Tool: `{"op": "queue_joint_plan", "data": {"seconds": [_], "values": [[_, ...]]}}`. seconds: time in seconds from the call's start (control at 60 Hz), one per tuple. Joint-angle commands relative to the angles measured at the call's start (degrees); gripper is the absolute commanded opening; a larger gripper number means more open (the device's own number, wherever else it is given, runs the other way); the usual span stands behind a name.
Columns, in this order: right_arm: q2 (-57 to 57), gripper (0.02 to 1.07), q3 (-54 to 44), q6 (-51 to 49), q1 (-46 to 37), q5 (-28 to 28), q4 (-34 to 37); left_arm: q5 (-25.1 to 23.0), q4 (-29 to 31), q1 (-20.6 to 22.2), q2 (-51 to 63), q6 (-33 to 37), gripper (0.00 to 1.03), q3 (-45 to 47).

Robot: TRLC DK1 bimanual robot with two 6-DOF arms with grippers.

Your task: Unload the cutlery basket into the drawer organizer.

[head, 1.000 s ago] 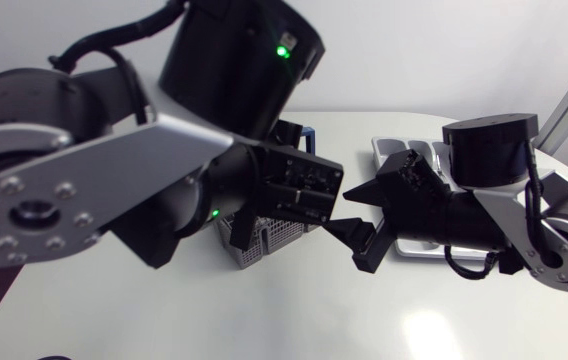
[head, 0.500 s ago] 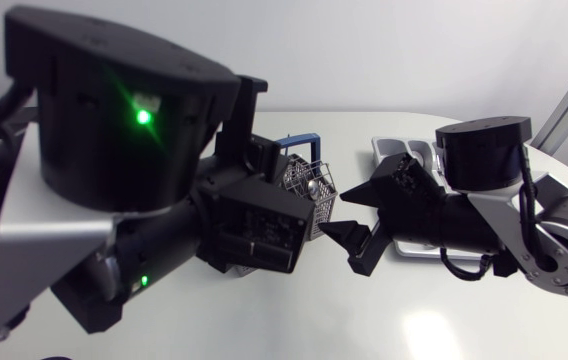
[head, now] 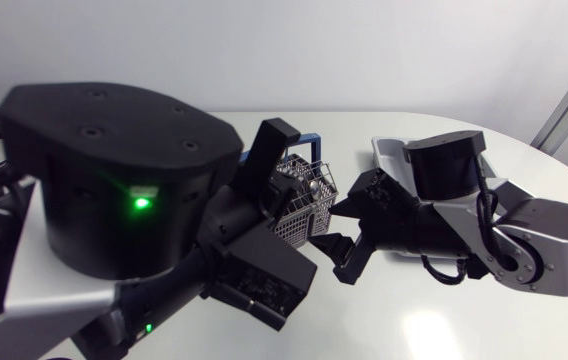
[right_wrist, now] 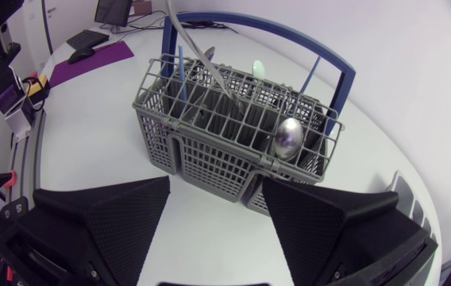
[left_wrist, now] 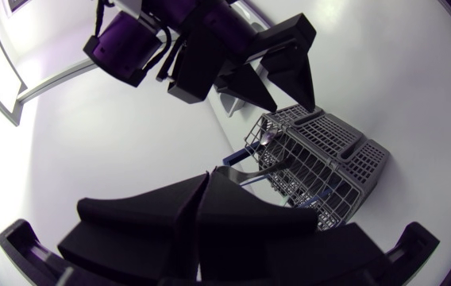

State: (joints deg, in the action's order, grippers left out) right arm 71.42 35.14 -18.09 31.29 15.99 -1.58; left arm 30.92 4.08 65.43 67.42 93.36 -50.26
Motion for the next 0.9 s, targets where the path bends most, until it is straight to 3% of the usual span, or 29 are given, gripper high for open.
{"op": "queue_joint_plan", "data": {"seconds": [0.0, 0.4, 0.75, 0.883], "values": [[1.1, 0.87, 0.0, -0.4, 0.7, -0.5, -1.1, -1.1, 1.5, 0.8, 1.2, 3.7, 0.18, -4.8], [2.3, 0.87, -0.4, -0.9, 1.1, -0.6, -1.8, -4.6, 19.0, 1.3, 6.9, 4.4, 0.18, -15.5], [2.5, 0.87, -0.6, -1.0, 1.1, -0.6, -1.8, -1.9, 23.9, 1.5, 10.8, 5.1, 0.18, -20.8], [-0.3, 0.87, -1.3, -0.9, 1.0, -0.5, -1.5, -0.8, 25.7, 1.6, 11.6, 0.8, 0.18, -24.4]]}}
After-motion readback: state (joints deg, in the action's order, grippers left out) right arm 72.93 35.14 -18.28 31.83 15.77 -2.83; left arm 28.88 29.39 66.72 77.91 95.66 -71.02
